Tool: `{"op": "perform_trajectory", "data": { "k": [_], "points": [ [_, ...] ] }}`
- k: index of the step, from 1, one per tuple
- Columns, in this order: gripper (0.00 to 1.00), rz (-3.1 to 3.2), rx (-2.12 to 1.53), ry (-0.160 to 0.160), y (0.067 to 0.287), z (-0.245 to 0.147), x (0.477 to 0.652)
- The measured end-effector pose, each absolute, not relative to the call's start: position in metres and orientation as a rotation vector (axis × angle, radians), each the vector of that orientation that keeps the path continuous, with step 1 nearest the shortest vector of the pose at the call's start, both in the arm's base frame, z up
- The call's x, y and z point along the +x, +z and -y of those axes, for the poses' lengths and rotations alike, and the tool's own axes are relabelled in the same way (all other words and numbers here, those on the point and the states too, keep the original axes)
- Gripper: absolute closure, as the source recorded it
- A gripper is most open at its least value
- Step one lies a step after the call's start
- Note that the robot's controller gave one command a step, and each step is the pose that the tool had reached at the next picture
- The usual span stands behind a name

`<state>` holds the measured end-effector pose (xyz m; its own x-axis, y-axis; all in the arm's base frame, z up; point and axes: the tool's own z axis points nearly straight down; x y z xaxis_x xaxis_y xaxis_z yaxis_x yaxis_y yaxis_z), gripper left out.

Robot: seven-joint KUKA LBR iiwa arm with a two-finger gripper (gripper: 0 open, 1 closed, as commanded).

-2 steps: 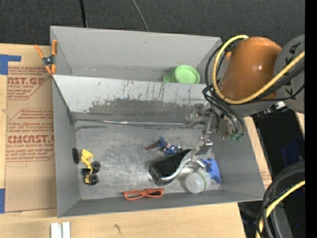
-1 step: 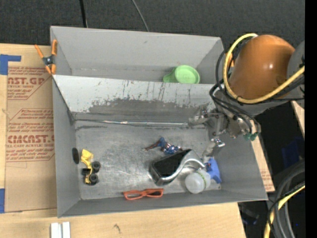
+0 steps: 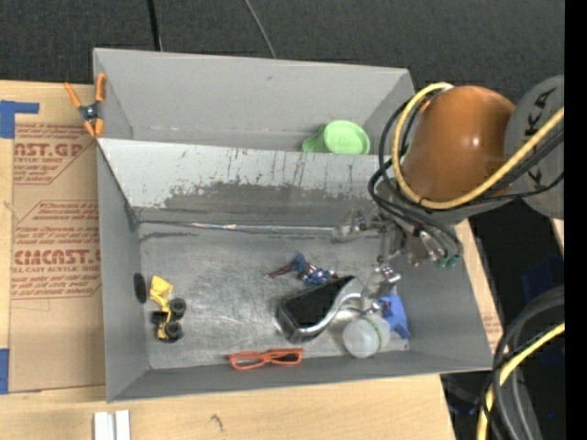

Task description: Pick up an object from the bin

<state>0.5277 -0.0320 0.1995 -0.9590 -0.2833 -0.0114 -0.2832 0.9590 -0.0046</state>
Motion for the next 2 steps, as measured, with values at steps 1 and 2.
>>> {"op": "perform_trajectory", "data": {
  "k": [1, 2],
  "points": [
    [0.00, -3.135, -0.178, 0.002, 0.147, 0.021, 0.508],
    [1.00, -3.069, -0.416, -0.010, 0.078, 0.007, 0.498]
  ]
}}
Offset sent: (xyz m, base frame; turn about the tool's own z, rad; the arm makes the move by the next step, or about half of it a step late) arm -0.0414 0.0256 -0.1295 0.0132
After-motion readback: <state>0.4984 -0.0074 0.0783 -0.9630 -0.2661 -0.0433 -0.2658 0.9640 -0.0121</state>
